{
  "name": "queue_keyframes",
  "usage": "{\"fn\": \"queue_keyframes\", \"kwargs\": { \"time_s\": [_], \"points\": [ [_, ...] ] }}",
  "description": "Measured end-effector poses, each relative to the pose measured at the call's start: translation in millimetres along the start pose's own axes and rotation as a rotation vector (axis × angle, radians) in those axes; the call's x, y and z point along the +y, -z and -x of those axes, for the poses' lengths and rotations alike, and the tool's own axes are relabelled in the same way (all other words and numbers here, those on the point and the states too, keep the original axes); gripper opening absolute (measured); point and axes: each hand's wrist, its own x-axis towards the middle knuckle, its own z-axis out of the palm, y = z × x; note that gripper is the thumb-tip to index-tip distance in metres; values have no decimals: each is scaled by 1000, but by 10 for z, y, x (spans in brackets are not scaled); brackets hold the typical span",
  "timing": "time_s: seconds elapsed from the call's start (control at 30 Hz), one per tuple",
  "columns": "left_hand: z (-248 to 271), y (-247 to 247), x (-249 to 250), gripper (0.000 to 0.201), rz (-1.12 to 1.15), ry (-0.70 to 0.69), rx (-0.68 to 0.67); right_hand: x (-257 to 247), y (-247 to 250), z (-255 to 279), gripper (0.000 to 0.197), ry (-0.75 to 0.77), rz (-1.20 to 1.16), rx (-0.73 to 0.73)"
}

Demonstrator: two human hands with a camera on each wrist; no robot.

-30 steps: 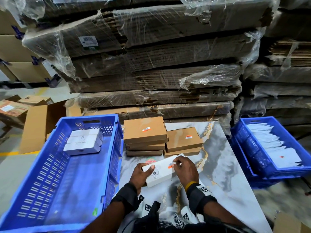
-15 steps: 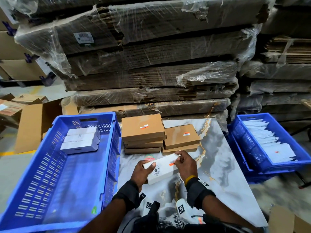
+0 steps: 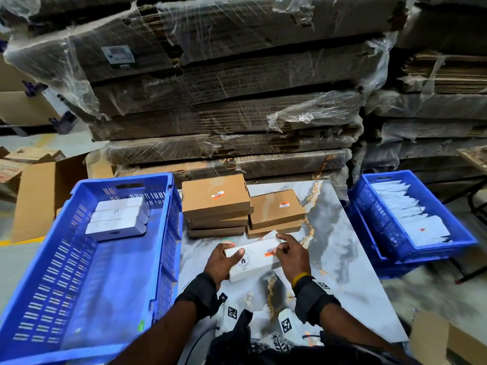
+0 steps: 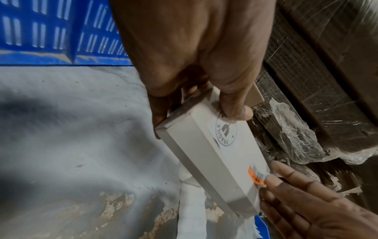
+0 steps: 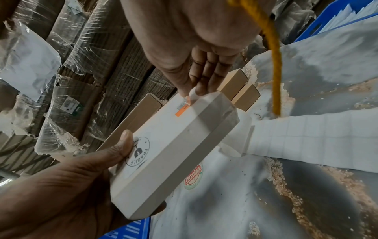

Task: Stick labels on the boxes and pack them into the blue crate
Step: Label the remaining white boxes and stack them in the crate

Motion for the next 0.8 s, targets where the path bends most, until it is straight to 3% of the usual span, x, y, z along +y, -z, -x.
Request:
{"fn": "queue_keyframes", "kwargs": {
  "time_s": [0.53,0.8],
  "points": [
    [-41,-77,-136,38,-136,12,84,156,30,53,33,-35,-43,-120],
    [-43,-170,-197,38,-200,38,70,270,125,115,34,-38,-53,-93]
  ]
}}
